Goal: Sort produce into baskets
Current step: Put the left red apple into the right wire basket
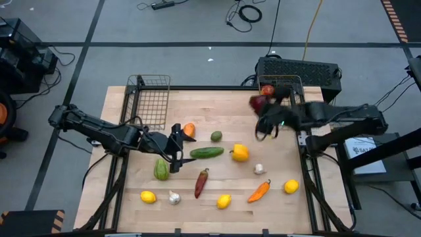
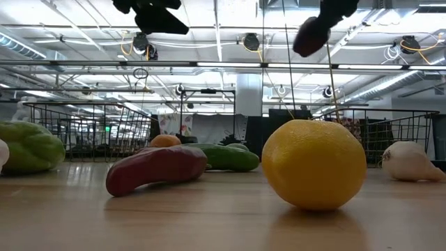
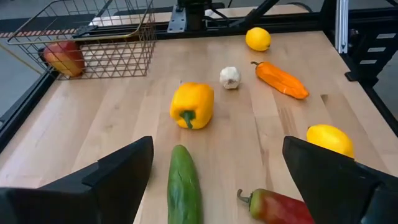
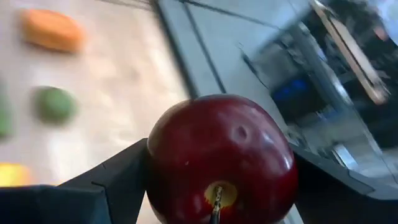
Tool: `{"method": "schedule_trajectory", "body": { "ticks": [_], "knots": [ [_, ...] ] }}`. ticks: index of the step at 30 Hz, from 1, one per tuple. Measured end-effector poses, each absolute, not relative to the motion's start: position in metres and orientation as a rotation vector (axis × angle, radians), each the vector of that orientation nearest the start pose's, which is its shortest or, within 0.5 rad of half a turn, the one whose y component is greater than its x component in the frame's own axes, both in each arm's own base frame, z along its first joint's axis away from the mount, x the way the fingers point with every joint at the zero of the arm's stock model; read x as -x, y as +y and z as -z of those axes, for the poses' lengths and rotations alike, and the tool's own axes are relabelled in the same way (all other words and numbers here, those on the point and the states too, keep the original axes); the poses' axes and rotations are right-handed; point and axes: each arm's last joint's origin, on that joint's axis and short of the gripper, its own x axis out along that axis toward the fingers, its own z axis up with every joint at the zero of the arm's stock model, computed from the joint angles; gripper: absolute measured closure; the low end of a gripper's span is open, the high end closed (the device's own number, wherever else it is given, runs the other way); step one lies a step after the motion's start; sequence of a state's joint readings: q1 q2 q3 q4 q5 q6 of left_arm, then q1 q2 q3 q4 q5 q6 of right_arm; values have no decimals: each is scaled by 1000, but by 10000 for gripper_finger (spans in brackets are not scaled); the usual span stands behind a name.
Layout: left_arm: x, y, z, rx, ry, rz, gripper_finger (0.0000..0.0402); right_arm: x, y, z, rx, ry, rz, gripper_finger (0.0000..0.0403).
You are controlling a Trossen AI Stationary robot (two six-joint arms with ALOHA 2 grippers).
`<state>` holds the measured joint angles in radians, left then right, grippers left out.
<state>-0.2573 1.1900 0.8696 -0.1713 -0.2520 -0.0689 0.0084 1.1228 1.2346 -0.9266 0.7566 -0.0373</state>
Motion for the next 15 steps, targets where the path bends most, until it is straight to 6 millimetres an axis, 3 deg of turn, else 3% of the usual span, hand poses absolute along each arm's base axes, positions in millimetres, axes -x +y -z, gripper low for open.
{"method": "schedule_trajectory", "body": {
  "ticks": [8, 15],
  "knots": [
    [-251, -59, -283, -62, 475, -10, 41, -176, -80, -369, 262, 883, 807, 85],
    [-251, -58, -283, -63, 479, -10, 41, -165, -136, -346, 125, 1100, 821, 85]
  ]
}}
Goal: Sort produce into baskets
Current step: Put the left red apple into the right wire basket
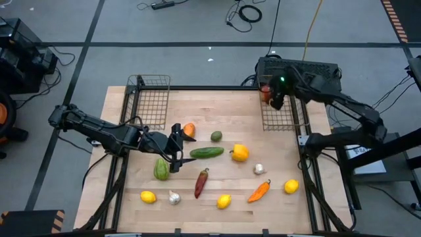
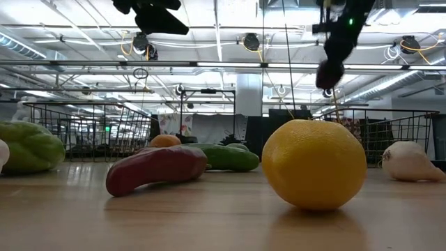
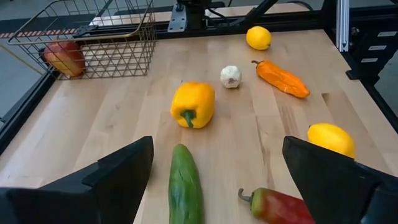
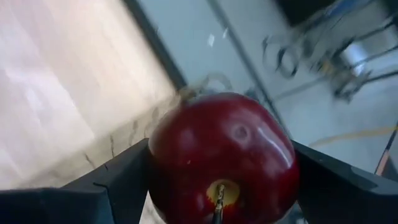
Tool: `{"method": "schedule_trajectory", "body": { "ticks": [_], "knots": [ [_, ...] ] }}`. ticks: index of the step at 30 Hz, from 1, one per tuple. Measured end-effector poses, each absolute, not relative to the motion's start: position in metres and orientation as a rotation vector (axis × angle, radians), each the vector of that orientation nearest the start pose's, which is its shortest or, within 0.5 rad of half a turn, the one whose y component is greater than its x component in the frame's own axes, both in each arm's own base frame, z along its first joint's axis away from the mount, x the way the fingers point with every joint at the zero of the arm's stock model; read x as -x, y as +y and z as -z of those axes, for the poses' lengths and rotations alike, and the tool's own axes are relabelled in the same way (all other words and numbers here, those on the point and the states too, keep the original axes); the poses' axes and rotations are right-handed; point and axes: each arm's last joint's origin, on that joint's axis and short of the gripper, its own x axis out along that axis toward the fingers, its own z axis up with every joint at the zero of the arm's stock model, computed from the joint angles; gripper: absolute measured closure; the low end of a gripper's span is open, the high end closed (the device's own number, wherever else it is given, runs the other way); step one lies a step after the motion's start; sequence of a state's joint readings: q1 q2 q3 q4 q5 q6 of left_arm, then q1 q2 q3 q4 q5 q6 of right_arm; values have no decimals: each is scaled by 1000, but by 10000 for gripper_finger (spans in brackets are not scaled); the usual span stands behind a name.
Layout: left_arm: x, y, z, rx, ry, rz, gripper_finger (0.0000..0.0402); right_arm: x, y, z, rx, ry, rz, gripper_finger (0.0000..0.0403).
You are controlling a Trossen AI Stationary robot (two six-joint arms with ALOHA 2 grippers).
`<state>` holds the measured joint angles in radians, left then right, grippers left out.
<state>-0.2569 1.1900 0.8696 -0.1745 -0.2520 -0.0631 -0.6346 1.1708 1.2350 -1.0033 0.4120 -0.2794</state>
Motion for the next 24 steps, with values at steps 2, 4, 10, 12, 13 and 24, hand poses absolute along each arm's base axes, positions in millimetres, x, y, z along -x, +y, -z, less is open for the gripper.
{"method": "schedule_trajectory", "body": {
  "ticks": [2, 4, 10, 12, 13, 24],
  "knots": [
    [-251, -58, -283, -63, 479, -10, 41, -163, -149, -337, 94, 1180, 803, 85],
    [-251, -58, -283, -63, 479, -10, 41, -162, -160, -327, 55, 1251, 771, 85],
    [-251, -59, -283, -63, 479, -10, 41, -159, -184, -304, -33, 1397, 686, 85],
    [-251, -59, -283, -62, 480, -6, 41, -157, -192, -298, -39, 1427, 682, 85],
    [-251, -59, -283, -61, 481, -2, 41, -157, -196, -295, -44, 1444, 678, 85],
    [-250, -59, -281, -61, 502, 1, 41, -156, -223, -271, -155, 1488, 697, 85]
  ]
}}
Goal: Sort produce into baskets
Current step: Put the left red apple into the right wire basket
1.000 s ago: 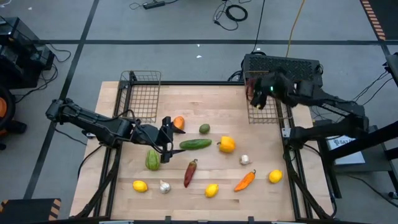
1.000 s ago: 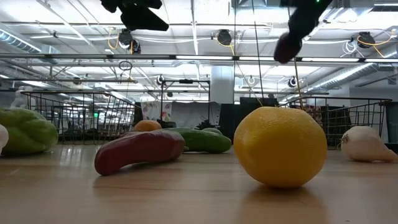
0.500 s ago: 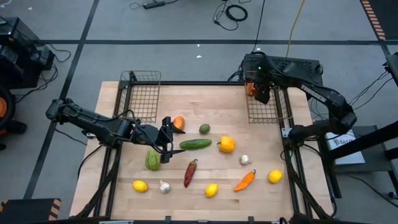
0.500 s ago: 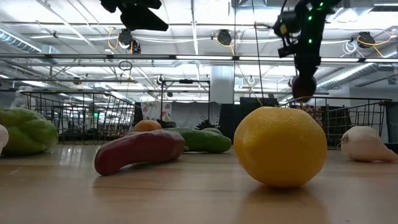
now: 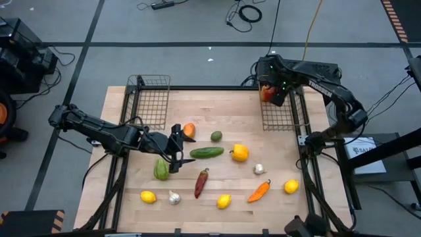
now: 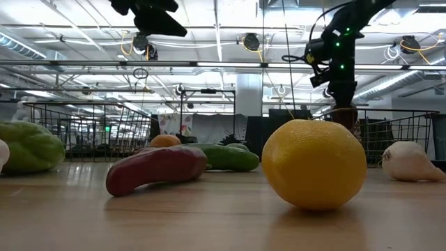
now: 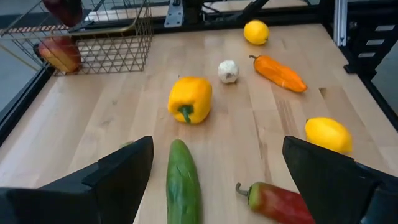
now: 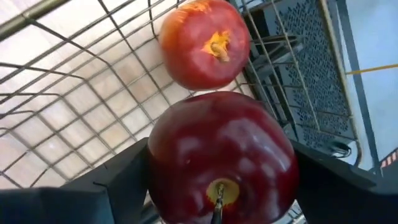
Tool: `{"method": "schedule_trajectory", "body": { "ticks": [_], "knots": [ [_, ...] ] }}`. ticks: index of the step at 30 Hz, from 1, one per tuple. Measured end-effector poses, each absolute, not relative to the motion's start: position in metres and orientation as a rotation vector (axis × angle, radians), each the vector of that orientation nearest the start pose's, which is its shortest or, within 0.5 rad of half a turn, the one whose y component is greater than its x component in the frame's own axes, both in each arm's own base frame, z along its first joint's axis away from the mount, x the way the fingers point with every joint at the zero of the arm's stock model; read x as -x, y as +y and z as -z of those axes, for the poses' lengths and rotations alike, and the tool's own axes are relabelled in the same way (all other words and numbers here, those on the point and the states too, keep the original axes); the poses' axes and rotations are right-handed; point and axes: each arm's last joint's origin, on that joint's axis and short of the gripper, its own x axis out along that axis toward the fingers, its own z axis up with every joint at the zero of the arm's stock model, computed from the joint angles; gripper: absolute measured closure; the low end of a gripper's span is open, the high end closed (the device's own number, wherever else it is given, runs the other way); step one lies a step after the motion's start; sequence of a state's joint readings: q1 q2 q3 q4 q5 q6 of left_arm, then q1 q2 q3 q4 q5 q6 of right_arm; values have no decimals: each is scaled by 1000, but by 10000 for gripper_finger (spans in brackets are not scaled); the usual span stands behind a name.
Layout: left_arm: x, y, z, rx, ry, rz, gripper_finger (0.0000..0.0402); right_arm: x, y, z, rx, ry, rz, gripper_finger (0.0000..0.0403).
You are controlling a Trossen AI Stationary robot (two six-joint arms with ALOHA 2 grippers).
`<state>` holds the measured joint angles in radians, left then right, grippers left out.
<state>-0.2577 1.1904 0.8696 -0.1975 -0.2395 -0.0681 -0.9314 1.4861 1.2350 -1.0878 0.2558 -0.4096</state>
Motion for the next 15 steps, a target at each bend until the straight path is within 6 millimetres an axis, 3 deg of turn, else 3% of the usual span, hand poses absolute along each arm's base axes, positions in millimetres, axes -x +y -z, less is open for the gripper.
{"method": "schedule_trajectory", "body": {
  "ticks": [11, 15],
  "knots": [
    [-248, -61, -278, -69, 533, 11, 41, -159, -229, -263, -203, 1478, 741, 85],
    [-247, -66, -278, -73, 532, 27, 41, -154, -225, -249, -272, 1508, 764, 85]
  ]
}}
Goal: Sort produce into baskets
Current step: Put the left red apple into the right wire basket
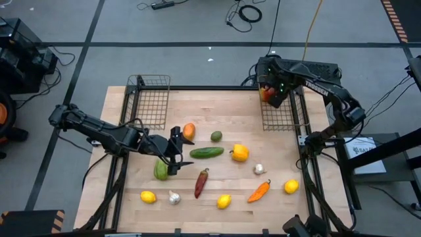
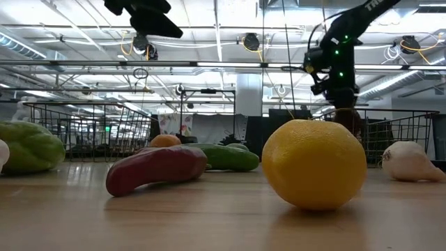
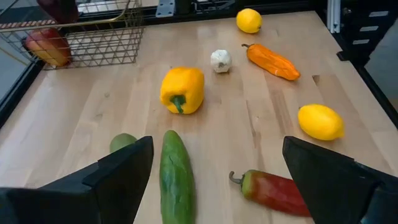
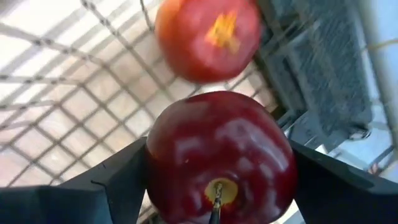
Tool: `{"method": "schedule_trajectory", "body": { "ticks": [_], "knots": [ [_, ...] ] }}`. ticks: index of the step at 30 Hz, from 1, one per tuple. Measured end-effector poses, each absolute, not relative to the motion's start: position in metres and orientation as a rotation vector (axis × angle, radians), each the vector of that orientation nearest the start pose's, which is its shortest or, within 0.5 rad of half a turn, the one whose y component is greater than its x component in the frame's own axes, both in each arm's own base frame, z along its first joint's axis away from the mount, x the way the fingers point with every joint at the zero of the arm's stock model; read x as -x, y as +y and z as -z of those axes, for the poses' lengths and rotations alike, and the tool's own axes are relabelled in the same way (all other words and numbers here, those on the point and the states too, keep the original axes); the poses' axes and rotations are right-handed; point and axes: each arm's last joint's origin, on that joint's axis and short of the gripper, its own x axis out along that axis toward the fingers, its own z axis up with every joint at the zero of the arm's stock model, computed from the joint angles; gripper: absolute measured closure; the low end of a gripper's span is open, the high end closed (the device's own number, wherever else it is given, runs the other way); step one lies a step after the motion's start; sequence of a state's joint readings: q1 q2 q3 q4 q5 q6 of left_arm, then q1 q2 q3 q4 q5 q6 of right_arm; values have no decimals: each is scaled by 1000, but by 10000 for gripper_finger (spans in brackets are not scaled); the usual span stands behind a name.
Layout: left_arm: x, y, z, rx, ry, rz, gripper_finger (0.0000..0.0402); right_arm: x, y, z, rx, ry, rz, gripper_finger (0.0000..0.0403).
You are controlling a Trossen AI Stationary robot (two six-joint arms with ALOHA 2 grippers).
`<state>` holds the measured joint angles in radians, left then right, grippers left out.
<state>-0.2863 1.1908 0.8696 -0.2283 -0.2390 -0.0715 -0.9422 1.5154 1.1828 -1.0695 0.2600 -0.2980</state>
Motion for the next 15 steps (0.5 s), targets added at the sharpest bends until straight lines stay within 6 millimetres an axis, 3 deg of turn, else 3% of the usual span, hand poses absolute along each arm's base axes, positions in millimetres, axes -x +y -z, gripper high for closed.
{"method": "schedule_trajectory", "body": {
  "ticks": [7, 15],
  "knots": [
    [-246, -68, -278, -75, 530, 39, 41, -150, -221, -222, -276, 1531, 798, 85],
    [-246, -68, -278, -76, 529, 39, 41, -148, -229, -219, -260, 1479, 871, 85]
  ]
}}
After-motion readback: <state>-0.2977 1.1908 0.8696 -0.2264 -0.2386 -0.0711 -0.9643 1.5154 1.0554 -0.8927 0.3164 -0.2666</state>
